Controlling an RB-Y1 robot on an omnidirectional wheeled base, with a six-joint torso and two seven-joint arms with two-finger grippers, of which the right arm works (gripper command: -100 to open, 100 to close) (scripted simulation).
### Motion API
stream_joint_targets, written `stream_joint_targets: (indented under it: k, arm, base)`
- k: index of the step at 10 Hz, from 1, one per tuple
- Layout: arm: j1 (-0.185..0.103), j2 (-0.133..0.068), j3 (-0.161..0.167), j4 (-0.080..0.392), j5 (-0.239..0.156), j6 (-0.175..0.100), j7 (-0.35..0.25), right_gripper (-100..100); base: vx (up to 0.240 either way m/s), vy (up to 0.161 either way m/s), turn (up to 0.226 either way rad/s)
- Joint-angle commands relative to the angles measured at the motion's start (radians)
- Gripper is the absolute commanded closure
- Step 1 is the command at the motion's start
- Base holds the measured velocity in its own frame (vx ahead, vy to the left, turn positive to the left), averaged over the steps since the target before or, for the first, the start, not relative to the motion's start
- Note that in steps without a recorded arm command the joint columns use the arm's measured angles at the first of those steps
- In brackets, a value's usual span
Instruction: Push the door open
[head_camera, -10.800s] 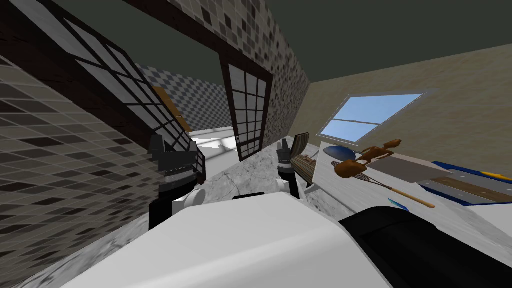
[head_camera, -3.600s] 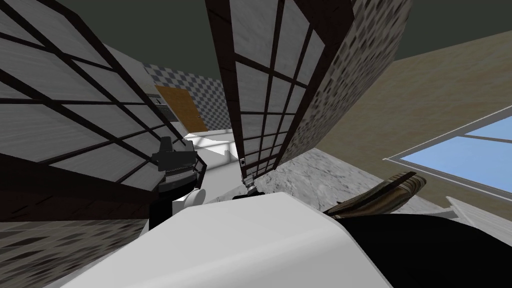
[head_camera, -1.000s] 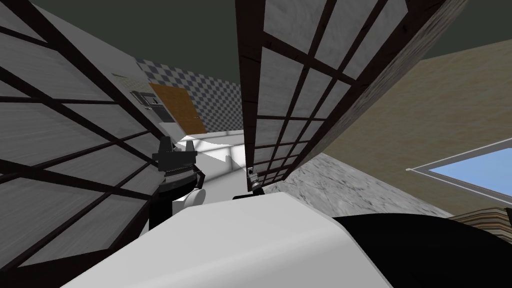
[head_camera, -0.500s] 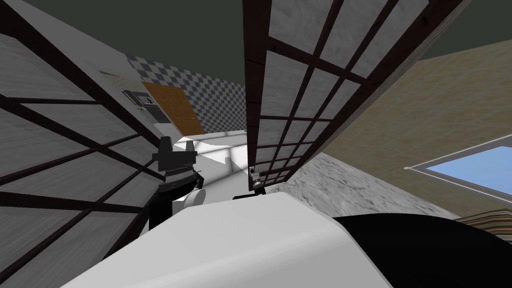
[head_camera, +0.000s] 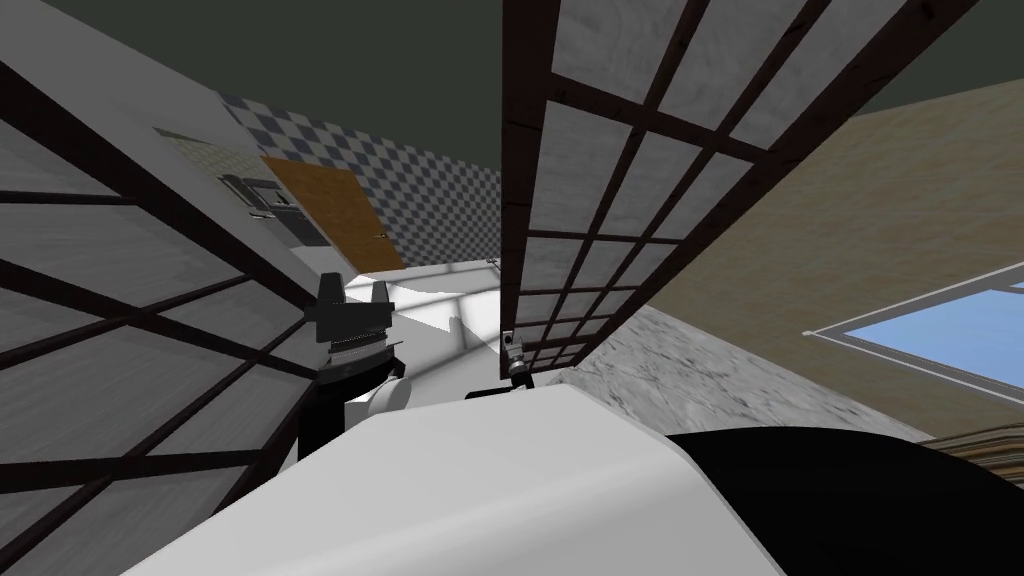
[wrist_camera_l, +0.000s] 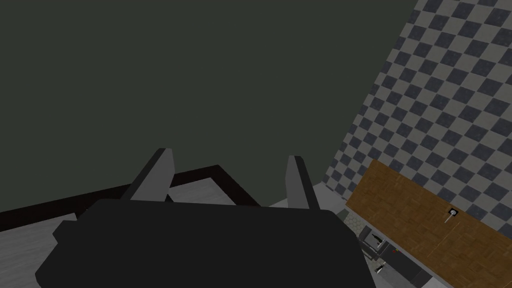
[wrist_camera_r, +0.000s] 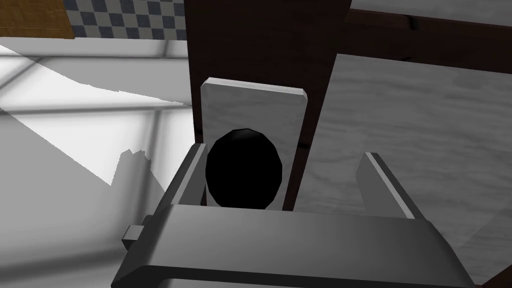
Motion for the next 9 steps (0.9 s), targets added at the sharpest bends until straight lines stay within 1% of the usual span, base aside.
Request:
stream_joint_targets:
  k: [1,4,5,6,7,9]
  arm:
    - [-0.003,-0.004,-0.029,0.010,-0.011,-0.009,0.006,100]
    - [-0.007,0.009,-0.065,0.015,-0.024,-0.017,0.012,100]
    - [-0.008,0.016,-0.078,0.017,-0.029,-0.020,0.015,100]
    - [-0.008,0.016,-0.078,0.017,-0.029,-0.020,0.015,100]
    - [-0.009,0.027,-0.096,0.020,-0.035,-0.023,0.017,100]
    - [-0.011,0.040,-0.113,0.022,-0.041,-0.027,0.020,100]
  base:
    - [0.076,0.083,-0.038]
    - [0.137,0.120,-0.060]
    - [0.216,0.134,-0.063]
    - [0.139,0.082,-0.037]
    - [0.132,0.056,-0.055]
    - [0.172,0.082,-0.057]
